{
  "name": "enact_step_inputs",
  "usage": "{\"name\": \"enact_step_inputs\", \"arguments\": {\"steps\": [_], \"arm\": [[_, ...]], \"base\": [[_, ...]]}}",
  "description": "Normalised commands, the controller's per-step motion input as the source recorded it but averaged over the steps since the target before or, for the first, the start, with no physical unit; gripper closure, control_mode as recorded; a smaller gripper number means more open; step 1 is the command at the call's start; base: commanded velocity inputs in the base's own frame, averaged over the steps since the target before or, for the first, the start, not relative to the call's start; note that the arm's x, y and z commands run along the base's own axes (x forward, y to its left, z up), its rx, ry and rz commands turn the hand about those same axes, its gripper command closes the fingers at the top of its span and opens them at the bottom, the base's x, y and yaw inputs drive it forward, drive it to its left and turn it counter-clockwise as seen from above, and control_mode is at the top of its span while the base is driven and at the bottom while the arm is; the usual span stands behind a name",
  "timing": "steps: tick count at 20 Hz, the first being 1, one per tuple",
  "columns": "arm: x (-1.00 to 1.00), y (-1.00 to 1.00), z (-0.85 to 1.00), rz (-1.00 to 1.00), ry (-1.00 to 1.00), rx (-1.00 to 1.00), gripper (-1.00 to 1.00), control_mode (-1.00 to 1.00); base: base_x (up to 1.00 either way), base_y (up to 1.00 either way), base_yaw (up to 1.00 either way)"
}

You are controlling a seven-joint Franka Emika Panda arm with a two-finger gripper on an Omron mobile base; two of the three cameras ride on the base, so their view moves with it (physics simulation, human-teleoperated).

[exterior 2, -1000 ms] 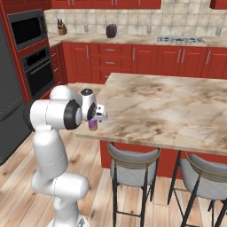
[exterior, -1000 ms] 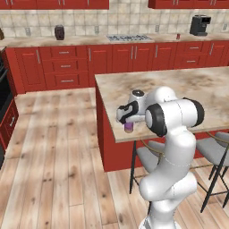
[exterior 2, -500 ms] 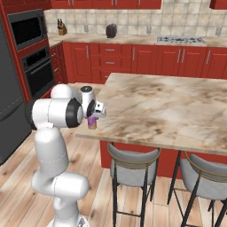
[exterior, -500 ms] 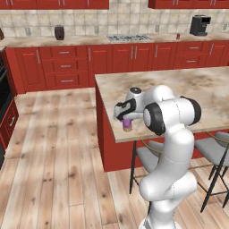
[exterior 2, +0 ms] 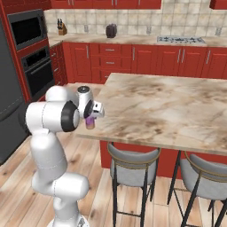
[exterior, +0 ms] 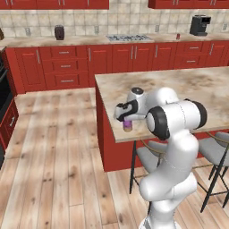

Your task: Four empty soda cans are scattered around the kitchen. Gather all the cans and cluster them next to the stove for recycling.

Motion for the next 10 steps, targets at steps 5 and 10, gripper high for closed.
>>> {"name": "enact_step_inputs", "arguments": {"steps": [5, 10], "arm": [[-0.46, 0.01, 0.1, 0.0, -0.12, 0.0, 1.0, -1.0], [-0.21, 0.0, 0.08, 0.0, -0.07, 0.0, 1.0, -1.0]], "base": [[0.0, 0.0, 0.0], [0.0, 0.0, 0.0]]}}
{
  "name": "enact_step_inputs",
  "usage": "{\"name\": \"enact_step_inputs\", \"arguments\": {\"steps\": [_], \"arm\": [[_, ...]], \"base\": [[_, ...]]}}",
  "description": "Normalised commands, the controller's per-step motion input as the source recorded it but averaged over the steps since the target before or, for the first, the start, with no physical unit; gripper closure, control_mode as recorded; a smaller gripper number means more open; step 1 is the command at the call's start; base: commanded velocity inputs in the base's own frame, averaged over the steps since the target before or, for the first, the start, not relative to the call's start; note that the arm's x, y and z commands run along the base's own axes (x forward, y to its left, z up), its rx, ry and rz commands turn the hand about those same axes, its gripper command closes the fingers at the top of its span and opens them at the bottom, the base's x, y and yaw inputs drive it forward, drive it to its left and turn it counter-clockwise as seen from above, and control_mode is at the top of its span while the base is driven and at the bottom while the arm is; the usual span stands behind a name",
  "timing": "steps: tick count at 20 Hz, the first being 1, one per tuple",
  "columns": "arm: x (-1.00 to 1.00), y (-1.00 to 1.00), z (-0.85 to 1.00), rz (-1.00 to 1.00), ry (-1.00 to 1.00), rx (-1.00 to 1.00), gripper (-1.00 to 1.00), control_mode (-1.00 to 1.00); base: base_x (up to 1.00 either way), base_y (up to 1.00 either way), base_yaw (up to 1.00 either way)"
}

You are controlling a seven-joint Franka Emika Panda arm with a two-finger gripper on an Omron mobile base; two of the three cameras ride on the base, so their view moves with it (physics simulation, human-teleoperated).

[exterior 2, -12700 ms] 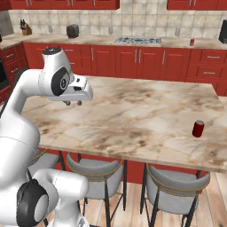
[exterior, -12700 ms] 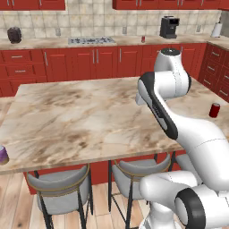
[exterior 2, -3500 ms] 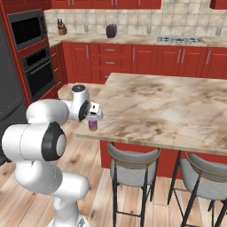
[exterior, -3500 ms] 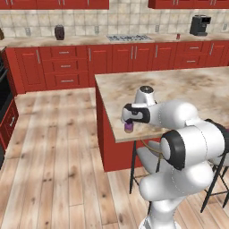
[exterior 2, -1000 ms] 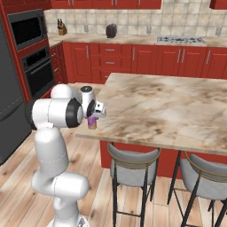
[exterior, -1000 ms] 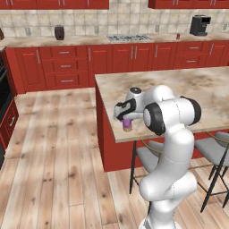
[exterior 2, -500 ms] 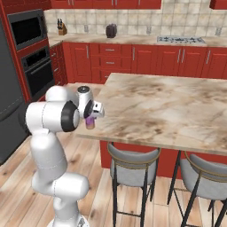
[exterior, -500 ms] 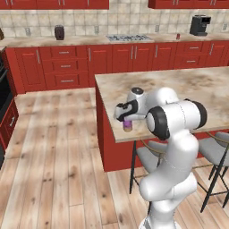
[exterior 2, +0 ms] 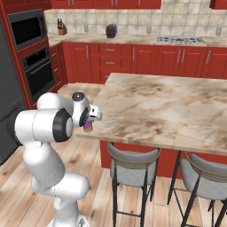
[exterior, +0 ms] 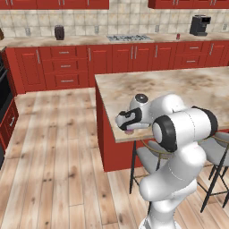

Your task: Four empty soda cans are scattered around the kitchen. Gather all the cans and cluster them next to the stove for recycling.

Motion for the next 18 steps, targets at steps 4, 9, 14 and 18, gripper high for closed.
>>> {"name": "enact_step_inputs", "arguments": {"steps": [4, 9, 14, 18], "arm": [[-0.18, 0.0, 0.17, 0.0, -0.06, 0.0, 1.0, -1.0], [-0.29, 0.0, 0.08, 0.0, -0.05, 0.0, 1.0, -1.0], [-0.45, 0.0, 0.0, 0.02, -0.05, 0.0, 1.0, -1.0], [-0.21, 0.0, 0.0, 0.01, -0.02, 0.0, 1.0, 1.0]], "base": [[0.0, 0.0, 0.0], [0.0, 0.0, 0.0], [0.0, 0.0, 0.0], [-0.11, 0.0, 0.0]]}}
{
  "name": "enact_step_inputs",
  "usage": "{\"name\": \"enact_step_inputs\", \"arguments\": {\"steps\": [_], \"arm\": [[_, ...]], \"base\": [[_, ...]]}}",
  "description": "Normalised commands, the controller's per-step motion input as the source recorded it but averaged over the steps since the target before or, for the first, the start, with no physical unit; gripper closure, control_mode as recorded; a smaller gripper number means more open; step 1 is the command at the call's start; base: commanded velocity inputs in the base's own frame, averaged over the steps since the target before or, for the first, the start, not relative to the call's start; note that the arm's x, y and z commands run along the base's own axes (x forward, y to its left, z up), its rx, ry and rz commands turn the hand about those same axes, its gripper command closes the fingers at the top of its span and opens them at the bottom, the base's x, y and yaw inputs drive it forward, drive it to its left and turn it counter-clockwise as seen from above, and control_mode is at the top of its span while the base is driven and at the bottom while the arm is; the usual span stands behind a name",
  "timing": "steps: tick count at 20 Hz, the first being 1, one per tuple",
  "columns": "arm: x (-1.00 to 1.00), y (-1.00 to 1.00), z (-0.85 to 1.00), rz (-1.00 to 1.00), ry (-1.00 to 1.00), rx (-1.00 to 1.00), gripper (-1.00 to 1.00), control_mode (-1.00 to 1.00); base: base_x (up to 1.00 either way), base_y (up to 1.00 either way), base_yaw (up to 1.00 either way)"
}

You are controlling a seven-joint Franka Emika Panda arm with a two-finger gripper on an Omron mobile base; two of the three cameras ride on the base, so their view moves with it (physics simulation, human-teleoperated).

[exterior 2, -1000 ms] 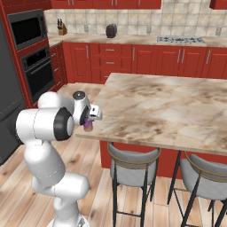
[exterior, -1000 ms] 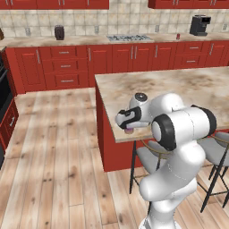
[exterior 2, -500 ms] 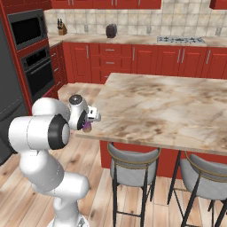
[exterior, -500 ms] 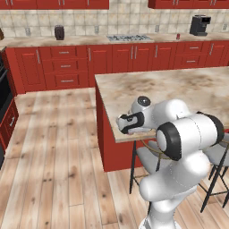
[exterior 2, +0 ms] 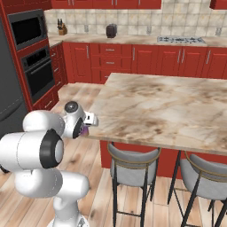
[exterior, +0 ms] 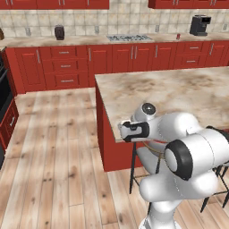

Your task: Four empty soda cans are scattered around the kitchen. Gather all the cans and cluster them next to the stove for recycling.

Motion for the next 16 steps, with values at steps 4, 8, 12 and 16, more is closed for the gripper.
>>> {"name": "enact_step_inputs", "arguments": {"steps": [4, 8, 12, 16], "arm": [[0.0, 0.0, 0.0, 0.0, 0.0, 0.0, 1.0, 1.0], [0.0, 0.0, 0.0, 0.0, 0.0, 0.0, 1.0, 1.0], [0.0, 0.0, 0.0, 0.0, 0.0, 0.0, 1.0, 1.0], [0.0, 0.0, 0.0, 0.0, 0.0, 0.0, 1.0, 1.0]], "base": [[-0.01, 0.04, 0.0], [0.0, 0.29, 0.0], [0.0, 0.45, 0.0], [0.0, 0.48, 0.0]]}}
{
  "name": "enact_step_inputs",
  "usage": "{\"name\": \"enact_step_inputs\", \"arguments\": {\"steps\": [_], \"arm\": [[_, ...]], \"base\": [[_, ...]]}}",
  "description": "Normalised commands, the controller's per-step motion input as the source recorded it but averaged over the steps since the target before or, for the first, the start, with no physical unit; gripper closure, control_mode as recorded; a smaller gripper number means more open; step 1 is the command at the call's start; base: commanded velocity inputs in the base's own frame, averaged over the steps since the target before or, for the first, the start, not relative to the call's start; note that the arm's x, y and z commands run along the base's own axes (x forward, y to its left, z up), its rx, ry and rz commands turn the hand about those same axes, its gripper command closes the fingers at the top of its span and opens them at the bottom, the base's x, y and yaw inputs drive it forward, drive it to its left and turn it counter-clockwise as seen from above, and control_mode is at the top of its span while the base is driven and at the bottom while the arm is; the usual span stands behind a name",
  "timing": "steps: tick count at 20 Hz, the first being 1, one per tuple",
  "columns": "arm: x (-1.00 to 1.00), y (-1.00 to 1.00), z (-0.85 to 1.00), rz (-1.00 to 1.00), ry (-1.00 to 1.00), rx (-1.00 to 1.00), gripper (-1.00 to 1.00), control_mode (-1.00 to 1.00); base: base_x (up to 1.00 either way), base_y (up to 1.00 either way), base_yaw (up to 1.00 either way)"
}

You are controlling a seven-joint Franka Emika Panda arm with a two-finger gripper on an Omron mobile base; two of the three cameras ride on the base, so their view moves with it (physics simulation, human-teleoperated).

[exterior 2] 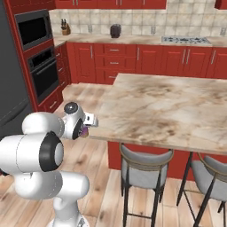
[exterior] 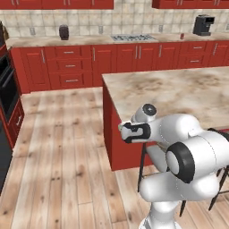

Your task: Four empty soda cans are scattered around the kitchen. Gather all the cans and cluster them next to the stove for recycling.

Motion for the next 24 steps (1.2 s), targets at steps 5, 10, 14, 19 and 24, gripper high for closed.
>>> {"name": "enact_step_inputs", "arguments": {"steps": [5, 10, 14, 19, 24], "arm": [[0.0, 0.0, 0.0, 0.0, 0.0, 0.0, 1.0, 1.0], [0.0, 0.0, 0.0, 0.0, 0.0, 0.0, 1.0, 1.0], [0.0, 0.0, 0.0, 0.0, 0.0, 0.0, 1.0, 1.0], [0.0, 0.0, 0.0, 0.0, 0.0, 0.0, 1.0, 1.0], [0.0, 0.0, 0.0, 0.0, 0.0, 0.0, 1.0, 1.0]], "base": [[0.0, 0.48, 0.0], [0.06, 0.49, 0.0], [0.13, 0.49, 0.0], [0.14, 0.5, 0.0], [0.18, 0.47, 0.0]]}}
